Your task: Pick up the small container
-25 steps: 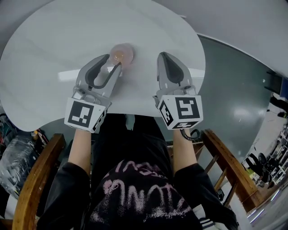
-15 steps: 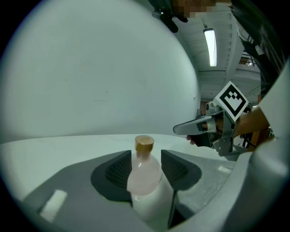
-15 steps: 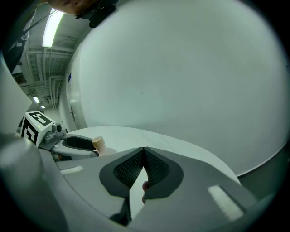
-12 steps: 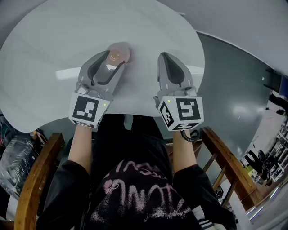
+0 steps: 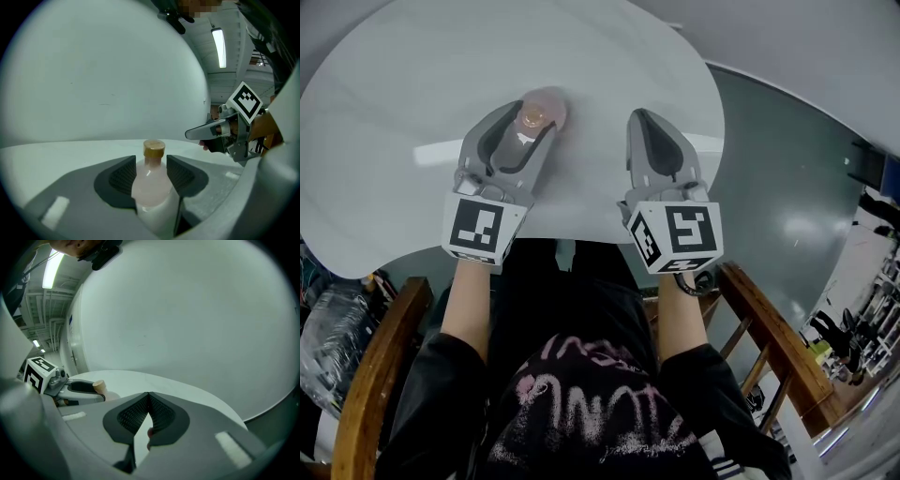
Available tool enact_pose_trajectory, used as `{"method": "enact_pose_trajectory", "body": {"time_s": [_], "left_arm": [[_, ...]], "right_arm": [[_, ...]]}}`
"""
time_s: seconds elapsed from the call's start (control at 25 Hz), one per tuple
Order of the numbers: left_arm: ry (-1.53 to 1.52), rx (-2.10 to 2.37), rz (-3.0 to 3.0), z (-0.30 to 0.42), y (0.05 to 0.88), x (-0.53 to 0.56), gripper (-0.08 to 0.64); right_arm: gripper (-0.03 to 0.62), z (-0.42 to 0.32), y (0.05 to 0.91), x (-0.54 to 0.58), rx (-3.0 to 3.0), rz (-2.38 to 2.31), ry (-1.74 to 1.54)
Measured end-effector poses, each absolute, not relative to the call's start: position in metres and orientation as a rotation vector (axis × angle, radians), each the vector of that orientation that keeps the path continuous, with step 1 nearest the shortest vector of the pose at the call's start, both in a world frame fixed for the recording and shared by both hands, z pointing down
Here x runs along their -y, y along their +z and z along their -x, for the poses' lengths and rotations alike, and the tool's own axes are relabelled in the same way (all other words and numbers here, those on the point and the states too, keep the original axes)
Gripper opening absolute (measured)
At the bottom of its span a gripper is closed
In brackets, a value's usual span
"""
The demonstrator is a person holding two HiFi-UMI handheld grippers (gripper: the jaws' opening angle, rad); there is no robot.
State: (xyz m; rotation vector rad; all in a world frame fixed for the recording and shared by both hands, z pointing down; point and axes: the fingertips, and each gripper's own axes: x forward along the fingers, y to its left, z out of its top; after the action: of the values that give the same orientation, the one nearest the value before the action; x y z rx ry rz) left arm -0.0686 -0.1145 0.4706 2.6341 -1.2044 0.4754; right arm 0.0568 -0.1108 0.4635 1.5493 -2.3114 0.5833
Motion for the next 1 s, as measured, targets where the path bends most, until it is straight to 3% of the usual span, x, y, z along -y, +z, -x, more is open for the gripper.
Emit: {"method": "enact_pose_trajectory", "body": {"time_s": [1.0], "left_arm": [[0.457,1.222,-2.713,0.064,0.46,0.119,0.147]], "right_arm": [[0.009,-0.058,0.466,0.113,2.299,-1.552,0.593]]}}
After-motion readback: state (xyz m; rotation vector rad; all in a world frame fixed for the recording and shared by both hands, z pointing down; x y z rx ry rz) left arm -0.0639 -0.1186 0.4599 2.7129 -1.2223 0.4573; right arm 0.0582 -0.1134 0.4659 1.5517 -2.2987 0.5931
